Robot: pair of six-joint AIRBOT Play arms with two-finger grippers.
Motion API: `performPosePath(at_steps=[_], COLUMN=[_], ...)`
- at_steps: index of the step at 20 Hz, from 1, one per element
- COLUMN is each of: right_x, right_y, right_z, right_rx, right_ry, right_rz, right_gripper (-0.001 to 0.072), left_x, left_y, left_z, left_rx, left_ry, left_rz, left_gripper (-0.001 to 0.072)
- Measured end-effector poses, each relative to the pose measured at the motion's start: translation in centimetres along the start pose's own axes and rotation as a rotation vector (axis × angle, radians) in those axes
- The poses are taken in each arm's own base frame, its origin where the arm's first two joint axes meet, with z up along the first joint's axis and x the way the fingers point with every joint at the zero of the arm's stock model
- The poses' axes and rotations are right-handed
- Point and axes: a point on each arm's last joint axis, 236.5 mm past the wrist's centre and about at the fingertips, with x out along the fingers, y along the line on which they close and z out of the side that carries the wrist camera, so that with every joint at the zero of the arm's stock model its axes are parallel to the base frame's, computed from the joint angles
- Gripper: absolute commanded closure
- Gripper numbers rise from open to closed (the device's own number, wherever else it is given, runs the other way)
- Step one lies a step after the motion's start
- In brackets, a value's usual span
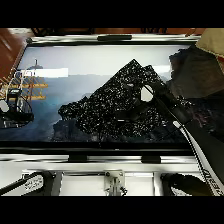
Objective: Fold the shirts.
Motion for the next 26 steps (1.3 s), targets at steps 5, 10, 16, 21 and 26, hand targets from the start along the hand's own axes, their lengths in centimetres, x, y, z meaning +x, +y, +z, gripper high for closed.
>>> performPosePath(at_steps=[5,10,16,21,26], right_x=[-1.9,-9.2,-15.7,-18.6,-19.7], right_y=[-1.9,-5.9,-9.5,-12.9,-14.8], right_z=[-1.2,-0.7,-0.7,-0.6,0.4], right_rx=[-0.016,-0.054,-0.035,-0.020,-0.029], right_ry=[0.008,-0.149,-0.292,-0.324,-0.357], right_rz=[-0.093,-0.321,-0.513,-0.628,-0.629], right_gripper=[0.0647,0.0647,0.0647,0.0647,0.0647], left_x=[-7.6,-17.5,-21.3,-21.8,-22.2], left_y=[-1.1,-11.1,-22.0,-24.7,-25.6], left_z=[2.7,4.0,-4.1,-10.9,-15.0], left_rx=[-0.001,0.192,0.594,0.812,0.995], left_ry=[-0.208,-0.482,-0.398,-0.237,-0.142], left_rz=[0.026,-0.134,-0.328,-0.429,-0.465], left_gripper=[0.0661,0.0661,0.0661,0.0661,0.0662])
